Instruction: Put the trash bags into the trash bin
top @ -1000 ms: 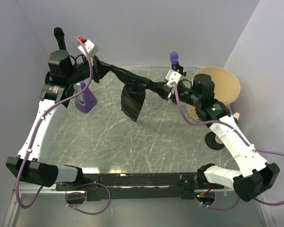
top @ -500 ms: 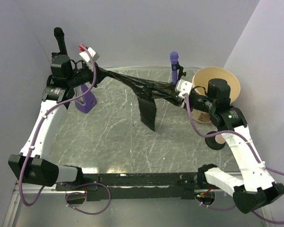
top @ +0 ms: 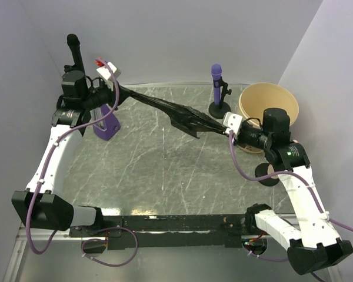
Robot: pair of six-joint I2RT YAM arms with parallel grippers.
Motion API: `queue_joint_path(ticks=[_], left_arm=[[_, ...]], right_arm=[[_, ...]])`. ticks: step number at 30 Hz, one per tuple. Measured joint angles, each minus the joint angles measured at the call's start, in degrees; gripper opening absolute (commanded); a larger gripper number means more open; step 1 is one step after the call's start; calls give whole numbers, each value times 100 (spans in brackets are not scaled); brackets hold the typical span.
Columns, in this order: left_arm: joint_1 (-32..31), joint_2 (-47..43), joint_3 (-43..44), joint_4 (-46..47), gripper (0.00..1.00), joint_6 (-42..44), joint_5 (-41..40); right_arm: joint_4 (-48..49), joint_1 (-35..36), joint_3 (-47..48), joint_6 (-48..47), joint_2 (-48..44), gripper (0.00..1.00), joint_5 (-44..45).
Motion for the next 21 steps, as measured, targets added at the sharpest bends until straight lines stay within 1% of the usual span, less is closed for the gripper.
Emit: queue_joint_path(ticks=[4, 7, 8, 9, 10, 11, 13, 14, 16, 19, 20, 21], left_arm=[[2, -17, -236, -15, 1, 354, -37], [59, -28, -540, 0, 1, 378, -173], [96, -22, -592, -4, 6, 337, -210], [136, -11, -616, 2, 20, 260, -256], [170, -4, -616, 26, 39, 166, -280], [190, -4, -619, 59, 50, 90, -295], [223, -9, -619, 179, 68, -289, -291], [232, -11, -616, 212, 73, -492, -291], [243, -31, -640, 234, 74, -946, -293], [247, -238, -883, 197, 72, -1580, -229], [249, -339, -1005, 142, 67, -1768, -155], [249, -463, -1152, 79, 54, -1976, -57]], right_arm=[[-83, -79, -105, -140, 4, 0, -4], [-144, -94, -107, -184, 7, 0, -37], [-151, -94, -111, -195, 7, 0, -59], [-144, -96, -133, -195, 4, 0, -85], [-146, -96, -164, -181, 2, 0, -107], [-153, -98, -197, -146, 4, 0, -116], [-151, -111, -240, 37, 22, 0, -131], [-149, -120, -245, 155, 46, 0, -146], [-118, -127, -245, 446, 118, 0, -240], [-35, -122, -245, 1082, 332, 0, -492], [4, -103, -245, 1335, 433, 0, -590], [33, -85, -245, 1510, 511, 0, -662]])
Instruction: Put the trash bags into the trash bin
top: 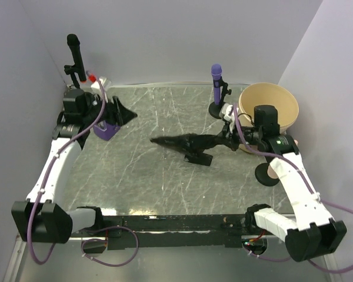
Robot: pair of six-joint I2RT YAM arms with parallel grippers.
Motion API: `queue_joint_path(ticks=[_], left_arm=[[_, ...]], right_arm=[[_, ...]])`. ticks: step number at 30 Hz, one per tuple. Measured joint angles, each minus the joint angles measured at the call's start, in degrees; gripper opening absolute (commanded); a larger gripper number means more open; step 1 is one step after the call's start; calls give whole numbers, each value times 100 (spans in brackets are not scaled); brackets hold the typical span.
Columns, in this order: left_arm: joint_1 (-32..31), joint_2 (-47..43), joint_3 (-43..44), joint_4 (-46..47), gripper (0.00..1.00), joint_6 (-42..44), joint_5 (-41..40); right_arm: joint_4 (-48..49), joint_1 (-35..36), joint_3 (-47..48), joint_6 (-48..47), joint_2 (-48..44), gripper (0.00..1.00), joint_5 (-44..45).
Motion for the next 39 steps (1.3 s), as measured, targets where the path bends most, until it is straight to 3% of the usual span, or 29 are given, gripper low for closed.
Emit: queue_joint_path(ticks=[1, 2, 4, 6, 9, 10, 15, 22, 28, 34, 36, 39], left_arm=[[0, -129, -170, -85, 42, -203, 125], [0, -245, -341, -162, 37, -404, 304], [0, -420, -778, -184, 34, -706, 848], [-35, -485, -1259, -33, 40, -1110, 1353], [-240, -444, -2282, 619, 65, -1978, 1910], [-361, -385, -2610, 857, 69, -2282, 1998], [-1154, 214, -3971, 2691, 80, -4122, 1895], [-1491, 1113, -4277, 4385, 82, -5276, 1169], [-1867, 2579, -4022, 5372, 76, -5877, 761], [-2341, 4052, -3399, 6754, 62, -6863, 597], [-2496, 4391, -3143, 7184, 47, -7184, 597], [-2623, 4730, -2964, 7766, 33, -7646, 605]], right_arm=[[11, 28, 4, 227, 111, 0, -90], [4, 72, 17, 503, 256, 0, -168], [-15, 170, 74, 984, 501, 0, -275], [0, 284, 107, 1471, 673, 0, -352], [42, 509, 98, 2070, 673, 0, -280], [127, 605, 66, 2262, 612, 0, -234], [262, 1113, -372, 2636, 280, 0, -114], [195, 1659, -1425, 2754, 144, 0, -66], [256, 1665, -1600, 2863, 92, 0, -70], [404, 1665, -1893, 3016, -138, 0, -70], [485, 1665, -1941, 3077, -138, 0, -63], [564, 1665, -1974, 3143, -136, 0, -39]])
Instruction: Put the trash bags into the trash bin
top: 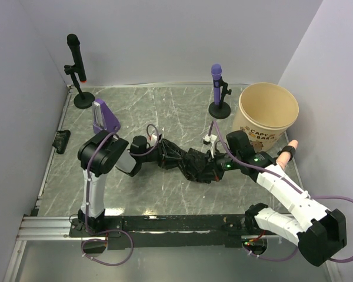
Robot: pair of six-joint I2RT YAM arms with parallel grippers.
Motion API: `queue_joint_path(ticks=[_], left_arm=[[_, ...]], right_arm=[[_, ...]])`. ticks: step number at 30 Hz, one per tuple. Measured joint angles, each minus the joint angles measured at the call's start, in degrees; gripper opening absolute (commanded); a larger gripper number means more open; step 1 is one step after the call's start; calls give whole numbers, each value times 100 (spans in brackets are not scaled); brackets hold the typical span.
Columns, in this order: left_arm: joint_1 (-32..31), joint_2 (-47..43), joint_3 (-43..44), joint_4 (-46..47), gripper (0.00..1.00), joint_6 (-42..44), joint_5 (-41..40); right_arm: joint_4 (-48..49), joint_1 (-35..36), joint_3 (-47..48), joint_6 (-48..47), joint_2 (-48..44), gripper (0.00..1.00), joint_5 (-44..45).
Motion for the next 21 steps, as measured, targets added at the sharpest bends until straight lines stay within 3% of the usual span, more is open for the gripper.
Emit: queue_joint_path(ticks=[4, 7, 9, 13, 17, 21], left_arm=[[85, 63, 46, 0, 18, -155, 153], [310, -142, 225, -1032, 10, 391, 313], [581, -398, 496, -2297, 3, 1123, 420], [1047, -769, 1154, -4548, 1, 2896, 649], [1139, -1281, 1390, -6118, 1, 4868, 719], [1102, -2057, 1390, -7213, 1, 6671, 476]], right_arm=[[109, 0, -2, 66, 13, 0, 142], [170, 0, 0, 24, 74, 6, 258], [157, 0, 13, -118, 177, 19, 293], [-92, -2, 170, -581, 385, 50, 254], [-490, -232, 782, -1067, 544, 65, -85], [-358, -883, 1937, -970, 1187, 71, -656]])
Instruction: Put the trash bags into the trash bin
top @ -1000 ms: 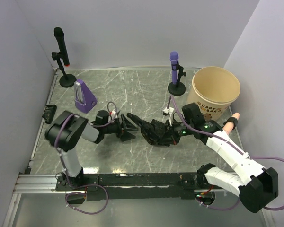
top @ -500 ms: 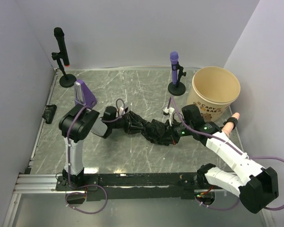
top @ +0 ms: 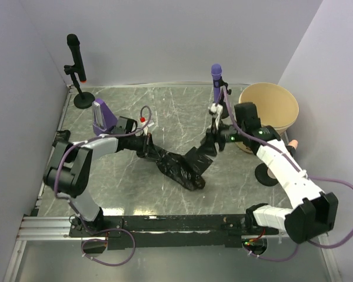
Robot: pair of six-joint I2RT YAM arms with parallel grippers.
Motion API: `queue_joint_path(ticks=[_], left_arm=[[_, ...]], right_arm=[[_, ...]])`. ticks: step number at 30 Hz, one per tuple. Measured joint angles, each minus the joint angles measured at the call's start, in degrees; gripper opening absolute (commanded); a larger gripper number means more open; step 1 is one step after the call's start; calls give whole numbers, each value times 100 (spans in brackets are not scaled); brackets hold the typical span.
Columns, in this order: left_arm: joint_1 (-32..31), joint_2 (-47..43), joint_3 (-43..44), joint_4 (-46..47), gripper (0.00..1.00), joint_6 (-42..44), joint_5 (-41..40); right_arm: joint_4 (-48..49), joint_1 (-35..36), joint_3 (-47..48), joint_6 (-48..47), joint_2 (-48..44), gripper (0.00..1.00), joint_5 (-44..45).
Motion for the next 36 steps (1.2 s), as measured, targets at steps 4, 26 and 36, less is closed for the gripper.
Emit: queue_joint_path(ticks=[4, 26, 36], left_arm=[[-17, -520, 0, -553, 1, 990, -280], [-17, -1141, -2, -898, 1, 1484, -632], [-17, -1414, -131, -925, 1, 1499, -632]], right_arm=[[726, 55, 48, 625, 437, 82, 98], [986, 1305, 802, 1423, 3082, 78, 994], [973, 1311, 907, 1683, 3832, 52, 721]])
